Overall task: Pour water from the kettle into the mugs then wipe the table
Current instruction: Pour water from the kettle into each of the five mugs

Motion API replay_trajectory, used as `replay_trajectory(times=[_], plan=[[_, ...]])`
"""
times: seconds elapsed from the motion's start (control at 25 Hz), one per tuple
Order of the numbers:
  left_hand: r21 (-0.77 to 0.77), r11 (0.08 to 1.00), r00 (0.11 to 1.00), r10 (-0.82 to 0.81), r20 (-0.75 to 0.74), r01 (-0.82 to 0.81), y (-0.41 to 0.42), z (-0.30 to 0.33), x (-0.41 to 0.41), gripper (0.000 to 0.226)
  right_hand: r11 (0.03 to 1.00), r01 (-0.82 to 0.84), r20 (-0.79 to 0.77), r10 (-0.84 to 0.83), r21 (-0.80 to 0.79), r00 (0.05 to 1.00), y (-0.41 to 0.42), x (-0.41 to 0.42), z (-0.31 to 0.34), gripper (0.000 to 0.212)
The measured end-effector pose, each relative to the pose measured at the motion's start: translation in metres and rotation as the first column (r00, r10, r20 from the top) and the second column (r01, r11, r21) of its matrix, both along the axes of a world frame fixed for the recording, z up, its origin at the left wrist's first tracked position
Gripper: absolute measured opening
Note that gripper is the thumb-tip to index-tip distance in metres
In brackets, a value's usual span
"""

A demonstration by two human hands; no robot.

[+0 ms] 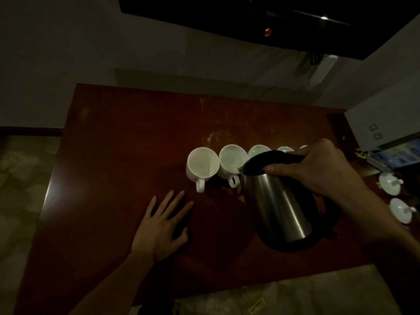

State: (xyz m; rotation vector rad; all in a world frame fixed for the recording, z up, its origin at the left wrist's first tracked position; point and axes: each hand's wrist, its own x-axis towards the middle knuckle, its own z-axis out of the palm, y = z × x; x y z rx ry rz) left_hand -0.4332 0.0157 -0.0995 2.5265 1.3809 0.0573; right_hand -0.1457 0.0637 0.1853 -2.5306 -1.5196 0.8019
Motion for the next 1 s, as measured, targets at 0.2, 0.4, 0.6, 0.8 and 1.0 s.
replay_trajectory(times=[0.2, 0.4, 0.6, 0.8, 1.0], plan=[[-0.004, 1.000, 1.000, -0.003, 0.006, 0.004, -0.0003, -0.0013, -0.0006, 0.072, 1.000, 0.017, 0.022, -0.016, -0.026, 1.000, 0.0014, -0.0023, 0.0026, 0.103], [-0.003, 1.000, 1.000, -0.004, 0.008, 0.004, -0.0004, -0.0013, -0.0010, 0.072, 0.999, 0.019, 0.023, -0.018, -0.041, 1.000, 0.0041, -0.0041, 0.0042, 0.091], [-0.018, 1.000, 1.000, 0.000, 0.004, 0.000, 0.0006, -0.0015, -0.0005, 0.072, 0.999, 0.026, 0.020, -0.025, -0.033, 0.999, 0.0052, -0.0054, 0.0026, 0.101], [-0.025, 1.000, 1.000, -0.005, 0.015, 0.005, 0.0006, -0.0003, -0.0007, 0.071, 0.999, 0.008, -0.004, -0.009, -0.033, 1.000, 0.0059, -0.0063, 0.0034, 0.093], [-0.028, 1.000, 1.000, -0.009, 0.006, 0.009, 0.0009, -0.0020, -0.0009, 0.071, 0.999, 0.013, -0.007, -0.013, -0.047, 1.000, 0.0073, -0.0050, 0.0038, 0.071]])
